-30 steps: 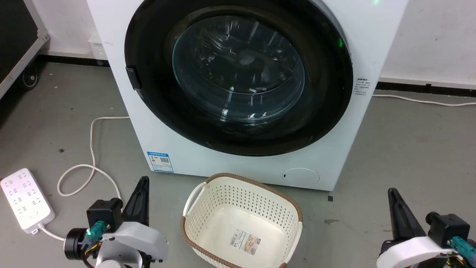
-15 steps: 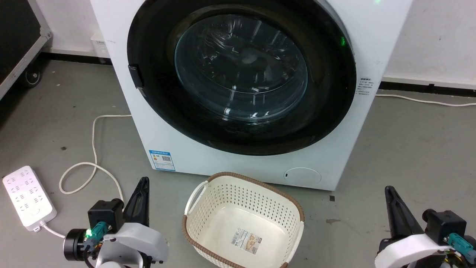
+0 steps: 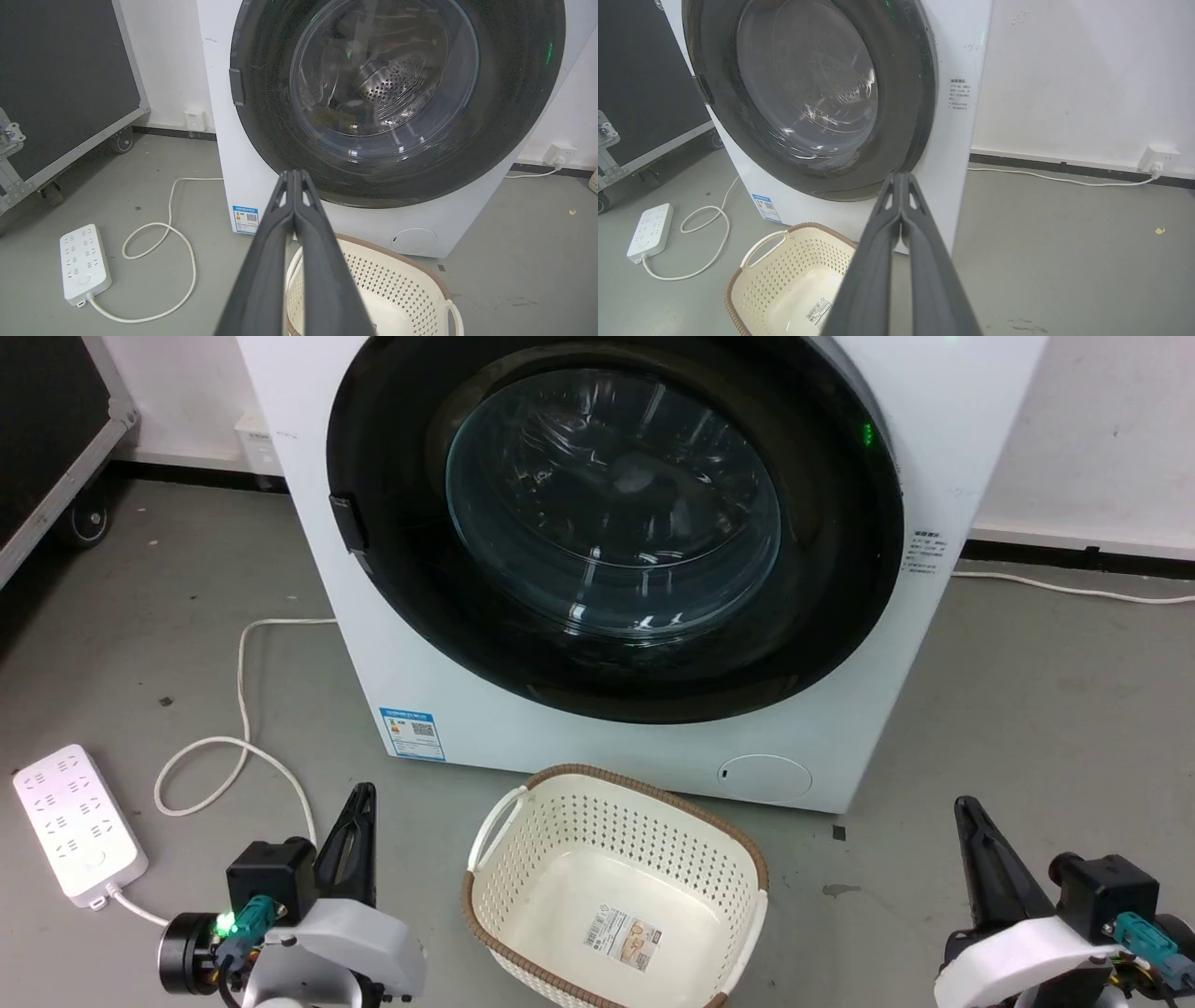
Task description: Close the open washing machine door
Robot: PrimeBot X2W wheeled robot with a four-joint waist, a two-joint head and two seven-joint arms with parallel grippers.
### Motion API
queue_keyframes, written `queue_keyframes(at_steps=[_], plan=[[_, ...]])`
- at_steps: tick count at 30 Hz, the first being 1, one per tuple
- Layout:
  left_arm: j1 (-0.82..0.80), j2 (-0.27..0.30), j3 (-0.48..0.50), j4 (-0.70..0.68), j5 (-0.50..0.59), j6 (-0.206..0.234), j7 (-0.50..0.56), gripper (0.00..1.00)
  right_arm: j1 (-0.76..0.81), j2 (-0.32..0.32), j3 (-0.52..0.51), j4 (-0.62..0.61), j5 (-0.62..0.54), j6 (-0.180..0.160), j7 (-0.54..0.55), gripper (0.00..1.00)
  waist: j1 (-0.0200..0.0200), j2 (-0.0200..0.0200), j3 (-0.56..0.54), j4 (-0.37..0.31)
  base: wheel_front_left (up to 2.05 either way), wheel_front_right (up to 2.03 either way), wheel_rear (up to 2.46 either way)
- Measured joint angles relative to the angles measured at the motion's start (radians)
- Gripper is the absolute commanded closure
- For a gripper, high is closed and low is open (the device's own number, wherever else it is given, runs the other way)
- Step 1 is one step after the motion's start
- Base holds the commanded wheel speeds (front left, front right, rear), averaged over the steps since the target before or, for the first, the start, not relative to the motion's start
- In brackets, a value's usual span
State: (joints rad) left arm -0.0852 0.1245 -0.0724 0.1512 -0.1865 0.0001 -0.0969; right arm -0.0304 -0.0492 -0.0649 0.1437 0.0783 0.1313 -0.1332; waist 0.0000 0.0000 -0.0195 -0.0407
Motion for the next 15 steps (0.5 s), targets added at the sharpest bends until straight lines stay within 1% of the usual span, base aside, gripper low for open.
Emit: queue_keyframes(at_steps=[15], plan=[[0.012, -0.016, 0.017, -0.032, 0.036, 0.000, 0.019, 1.00, 0.001, 0.000, 0.013, -0.029, -0.015, 0.000, 0.027, 1.00, 0.0000, 0.0000, 0.004, 0.009, 0.00, 0.00, 0.00]])
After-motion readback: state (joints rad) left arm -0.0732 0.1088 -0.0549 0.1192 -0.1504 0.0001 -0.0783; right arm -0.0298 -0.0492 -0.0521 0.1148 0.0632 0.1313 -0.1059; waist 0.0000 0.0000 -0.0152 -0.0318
